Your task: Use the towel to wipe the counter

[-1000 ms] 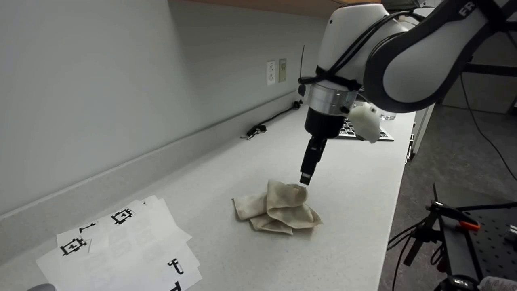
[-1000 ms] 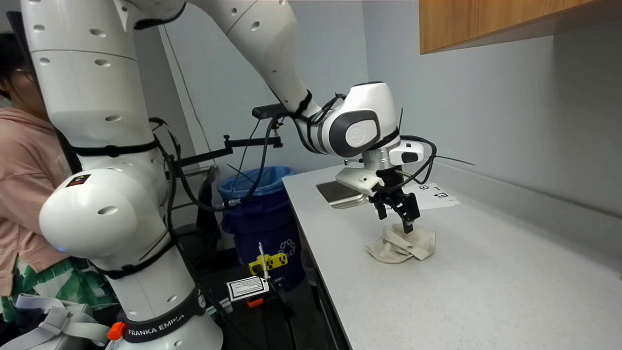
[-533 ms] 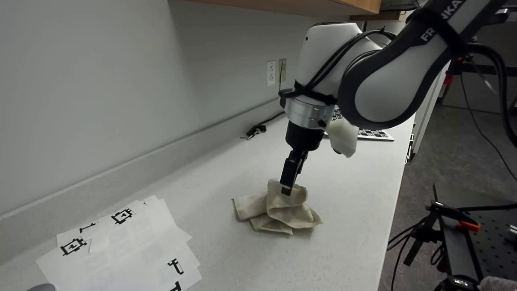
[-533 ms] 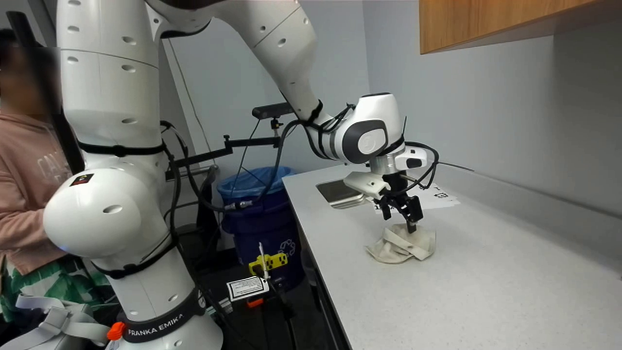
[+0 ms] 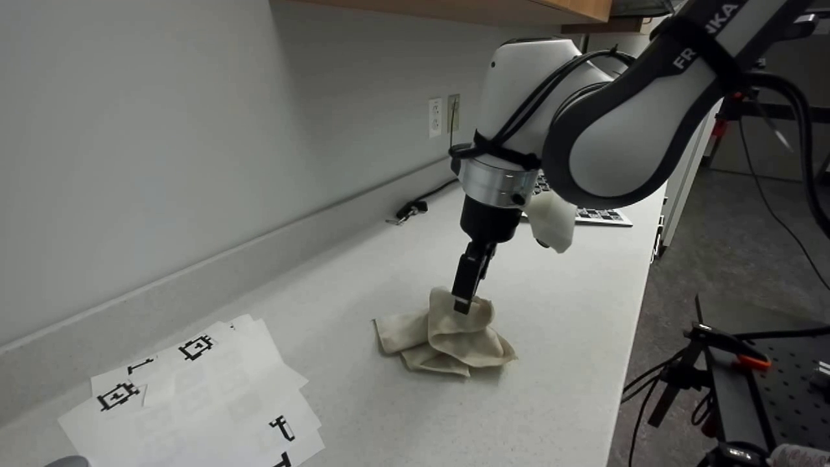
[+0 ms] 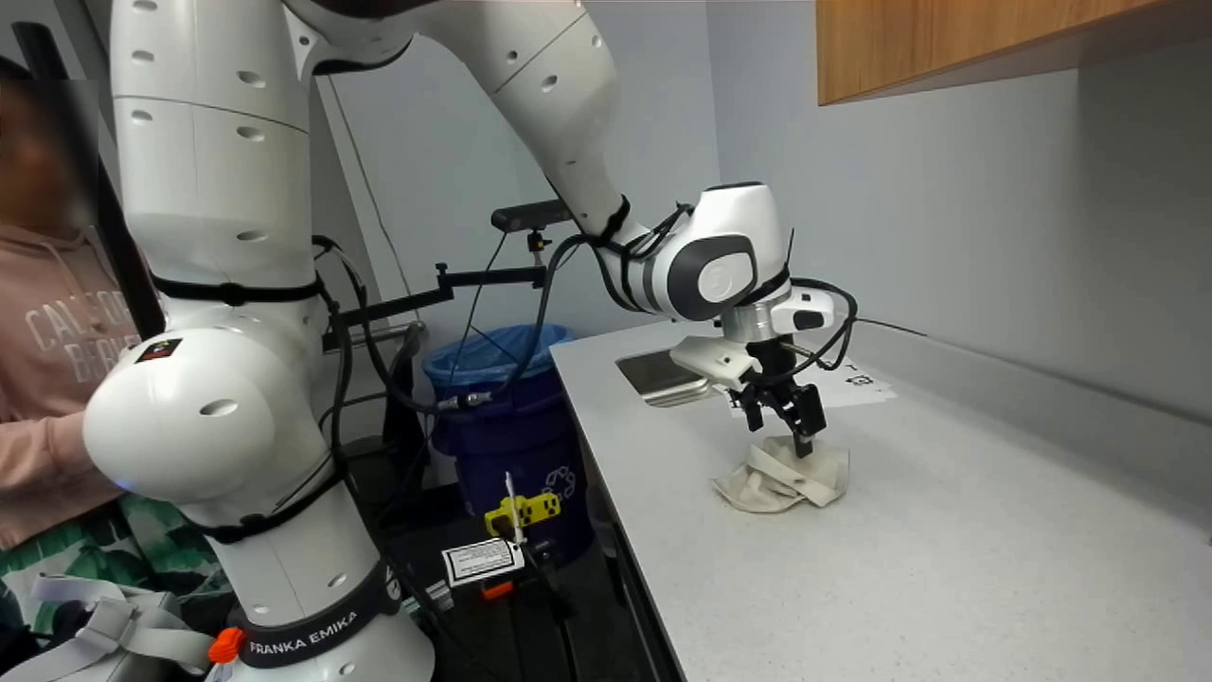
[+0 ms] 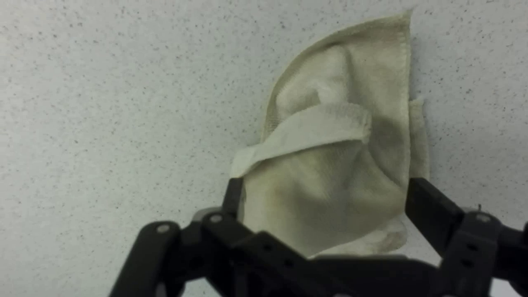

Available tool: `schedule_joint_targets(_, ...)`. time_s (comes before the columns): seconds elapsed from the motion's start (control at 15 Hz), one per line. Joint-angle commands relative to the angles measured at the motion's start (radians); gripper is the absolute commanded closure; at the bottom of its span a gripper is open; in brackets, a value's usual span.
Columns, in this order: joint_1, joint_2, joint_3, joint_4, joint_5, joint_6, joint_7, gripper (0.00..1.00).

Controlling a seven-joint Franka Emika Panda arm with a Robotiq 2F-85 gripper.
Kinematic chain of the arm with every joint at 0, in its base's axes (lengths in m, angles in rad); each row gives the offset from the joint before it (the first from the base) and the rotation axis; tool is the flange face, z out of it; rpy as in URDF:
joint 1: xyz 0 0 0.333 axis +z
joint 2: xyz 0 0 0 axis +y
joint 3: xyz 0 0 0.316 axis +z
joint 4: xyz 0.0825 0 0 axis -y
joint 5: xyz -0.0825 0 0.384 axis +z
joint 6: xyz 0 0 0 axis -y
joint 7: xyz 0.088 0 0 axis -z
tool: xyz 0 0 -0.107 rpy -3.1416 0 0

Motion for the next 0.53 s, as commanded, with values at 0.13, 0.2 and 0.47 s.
schedule_joint_targets(0.13,-0.045,0.061,0.057,0.028,0.13,0.028,-0.101,0.0)
schedule_joint_targets(0.2,-0.033,0.082,0.042,0.036,0.111,0.041,-0.086,0.0)
schedule_joint_targets(0.47,-0.042,0.181,0.053,0.077,0.108,0.103,-0.12,0.0)
